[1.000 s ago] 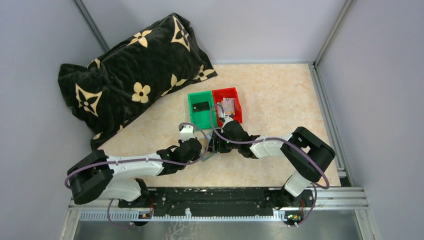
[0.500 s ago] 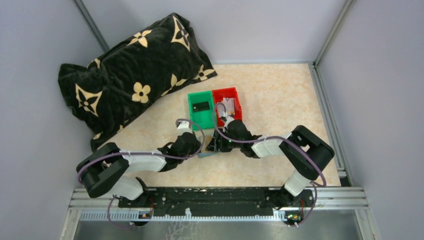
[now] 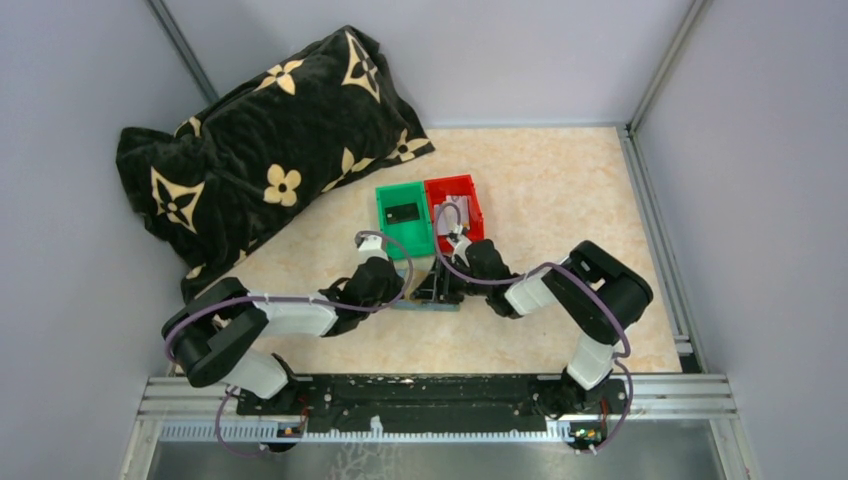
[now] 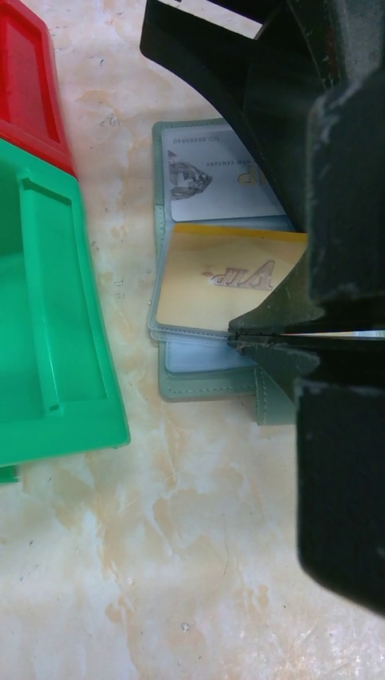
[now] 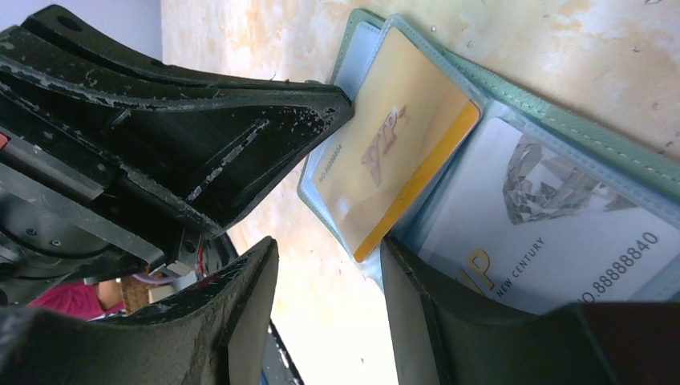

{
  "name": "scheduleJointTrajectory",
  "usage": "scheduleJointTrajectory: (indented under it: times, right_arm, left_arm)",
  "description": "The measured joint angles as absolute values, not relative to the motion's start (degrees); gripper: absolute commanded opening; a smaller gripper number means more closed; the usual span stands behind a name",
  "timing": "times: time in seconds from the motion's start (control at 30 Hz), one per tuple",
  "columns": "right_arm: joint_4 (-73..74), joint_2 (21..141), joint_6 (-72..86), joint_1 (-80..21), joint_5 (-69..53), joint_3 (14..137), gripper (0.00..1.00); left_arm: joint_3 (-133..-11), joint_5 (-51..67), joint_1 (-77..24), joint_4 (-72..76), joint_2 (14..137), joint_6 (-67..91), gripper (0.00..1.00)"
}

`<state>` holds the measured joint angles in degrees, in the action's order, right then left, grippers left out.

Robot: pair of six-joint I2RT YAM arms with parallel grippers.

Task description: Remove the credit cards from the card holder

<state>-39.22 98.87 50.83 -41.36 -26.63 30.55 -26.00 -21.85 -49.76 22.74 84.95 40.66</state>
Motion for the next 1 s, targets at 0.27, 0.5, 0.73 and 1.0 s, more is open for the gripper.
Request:
scheduleJointTrajectory:
  times: [0.27, 0.5, 0.73, 1.0]
  right_arm:
    - [-30.4, 94.7, 48.4, -41.1, -20.6, 31.6, 0.51]
    - [-22.3, 90.7, 45.0, -41.1, -14.8, 32.8, 0.51]
    - [-21.9, 90.5, 44.7, -41.1, -14.5, 32.8, 0.51]
    - [-23.6, 93.1, 44.8, -42.9, -15.0, 34.2, 0.51]
  left_arm:
    - [-24.9, -20.0, -50.0, 21.8, 83.1, 41.3, 0.00]
    - [-23.8, -18.0, -50.5, 20.4, 81.1, 41.7, 0.00]
    - [-23.3, -17.7, -50.5, 20.6, 80.5, 41.8, 0.00]
    - [-23.2, -17.5, -50.5, 20.8, 80.5, 41.8, 0.00]
